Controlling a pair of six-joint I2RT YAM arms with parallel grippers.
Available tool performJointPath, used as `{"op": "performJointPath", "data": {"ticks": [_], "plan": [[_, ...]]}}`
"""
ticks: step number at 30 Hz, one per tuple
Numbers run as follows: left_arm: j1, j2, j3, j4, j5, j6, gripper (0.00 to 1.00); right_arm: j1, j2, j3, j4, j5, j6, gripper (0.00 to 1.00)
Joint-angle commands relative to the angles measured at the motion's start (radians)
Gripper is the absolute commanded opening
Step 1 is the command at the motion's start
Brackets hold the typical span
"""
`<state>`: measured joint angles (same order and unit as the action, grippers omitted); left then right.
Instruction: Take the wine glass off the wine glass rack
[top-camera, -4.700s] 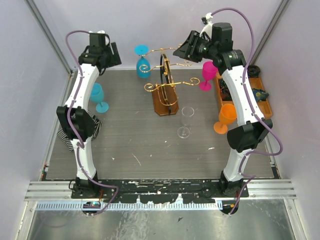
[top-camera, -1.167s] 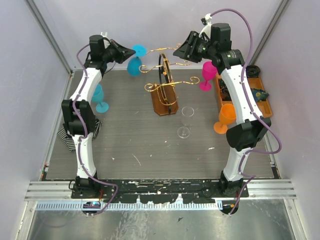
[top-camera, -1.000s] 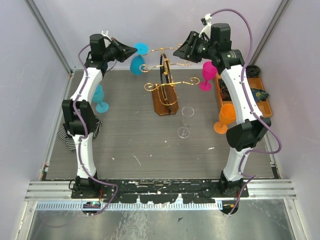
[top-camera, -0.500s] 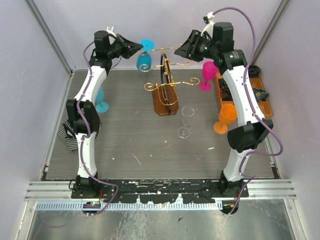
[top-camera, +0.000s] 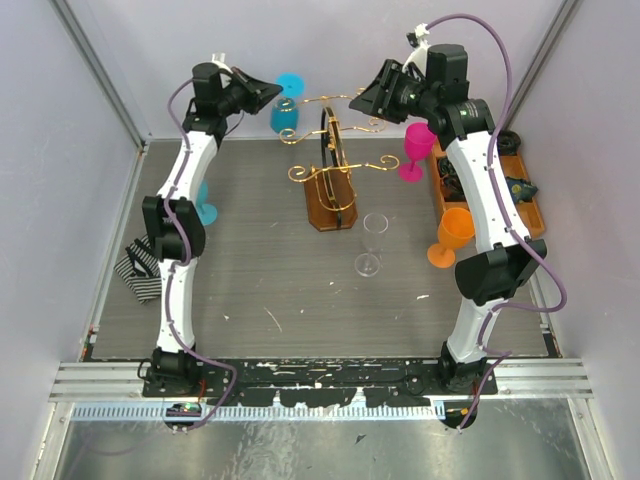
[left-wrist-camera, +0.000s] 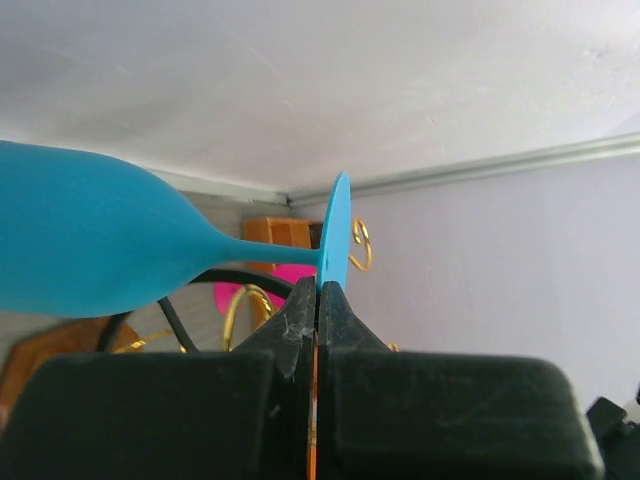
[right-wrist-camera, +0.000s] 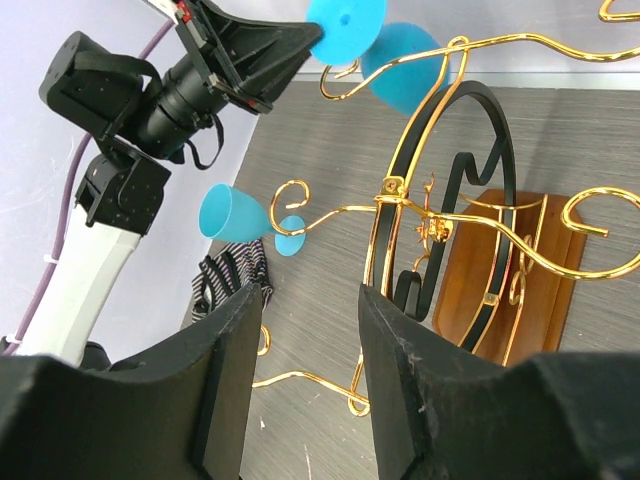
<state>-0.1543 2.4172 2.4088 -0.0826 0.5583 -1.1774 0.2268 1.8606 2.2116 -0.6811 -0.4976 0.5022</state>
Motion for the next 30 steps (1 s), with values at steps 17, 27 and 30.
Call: {"op": "performJointPath", "data": {"ticks": [17, 27, 30], "plan": [[0.102, -0.395, -0.328, -0.157, -0.253, 0.500, 0.00, -0.004, -0.079, -0.023, 0.049, -0.013, -0.005, 0.49], [0.057, -0.928, -0.862, -0.126, -0.383, 0.713, 0.00, -0.005, -0.203, -0.185, 0.114, -0.023, 0.008, 0.49], [0.027, -1.099, -0.988, -0.187, -0.428, 0.773, 0.00, -0.006, -0.240, -0.229, 0.138, -0.027, 0.014, 0.49]]}}
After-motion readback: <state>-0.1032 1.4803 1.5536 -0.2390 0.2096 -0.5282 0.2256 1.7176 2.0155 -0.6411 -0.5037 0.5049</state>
